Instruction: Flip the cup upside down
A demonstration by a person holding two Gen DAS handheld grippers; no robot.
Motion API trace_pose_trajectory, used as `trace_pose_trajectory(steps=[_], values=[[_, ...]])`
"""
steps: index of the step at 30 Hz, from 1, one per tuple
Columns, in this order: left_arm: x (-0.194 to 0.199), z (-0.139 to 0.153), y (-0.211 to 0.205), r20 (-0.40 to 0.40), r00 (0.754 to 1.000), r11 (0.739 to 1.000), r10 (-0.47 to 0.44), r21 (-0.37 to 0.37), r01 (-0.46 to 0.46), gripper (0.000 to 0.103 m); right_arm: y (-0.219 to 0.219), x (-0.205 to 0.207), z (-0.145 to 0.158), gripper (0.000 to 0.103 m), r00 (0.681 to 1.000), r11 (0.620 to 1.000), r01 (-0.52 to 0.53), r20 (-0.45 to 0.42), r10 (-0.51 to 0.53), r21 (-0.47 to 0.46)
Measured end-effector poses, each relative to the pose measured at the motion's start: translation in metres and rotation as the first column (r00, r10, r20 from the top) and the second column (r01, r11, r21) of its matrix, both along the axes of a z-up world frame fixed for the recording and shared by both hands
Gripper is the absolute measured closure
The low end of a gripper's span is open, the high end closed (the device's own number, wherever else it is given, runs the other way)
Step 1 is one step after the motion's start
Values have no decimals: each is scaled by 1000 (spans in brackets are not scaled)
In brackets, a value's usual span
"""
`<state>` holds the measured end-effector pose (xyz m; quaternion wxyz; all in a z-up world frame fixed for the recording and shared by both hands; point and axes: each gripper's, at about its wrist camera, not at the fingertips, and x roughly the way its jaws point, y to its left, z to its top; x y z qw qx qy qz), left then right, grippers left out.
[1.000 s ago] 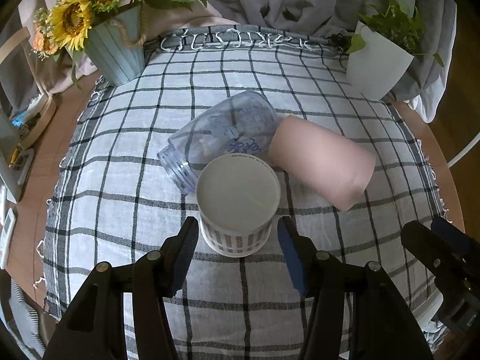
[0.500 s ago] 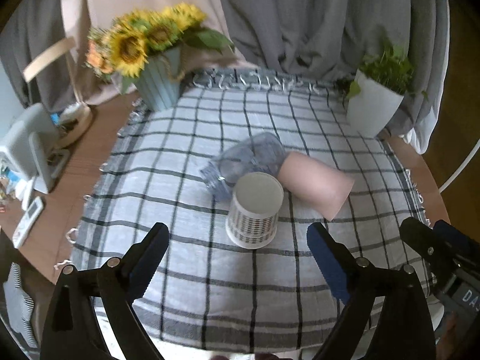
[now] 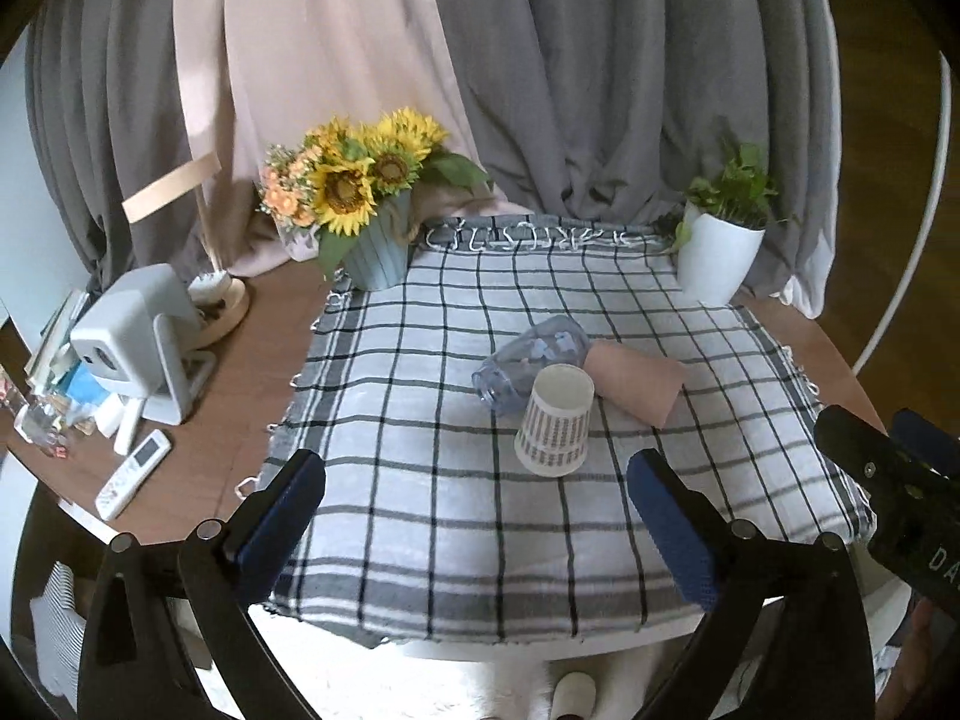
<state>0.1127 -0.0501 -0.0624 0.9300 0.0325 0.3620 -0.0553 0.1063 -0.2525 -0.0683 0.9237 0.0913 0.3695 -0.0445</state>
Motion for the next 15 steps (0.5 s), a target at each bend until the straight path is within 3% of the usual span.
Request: trace_pose_trajectory(steps=[15], values=[[-74, 32, 37, 113, 993, 999, -25, -17, 28, 0, 45, -92, 36, 10, 987, 999, 41, 159, -35, -34]])
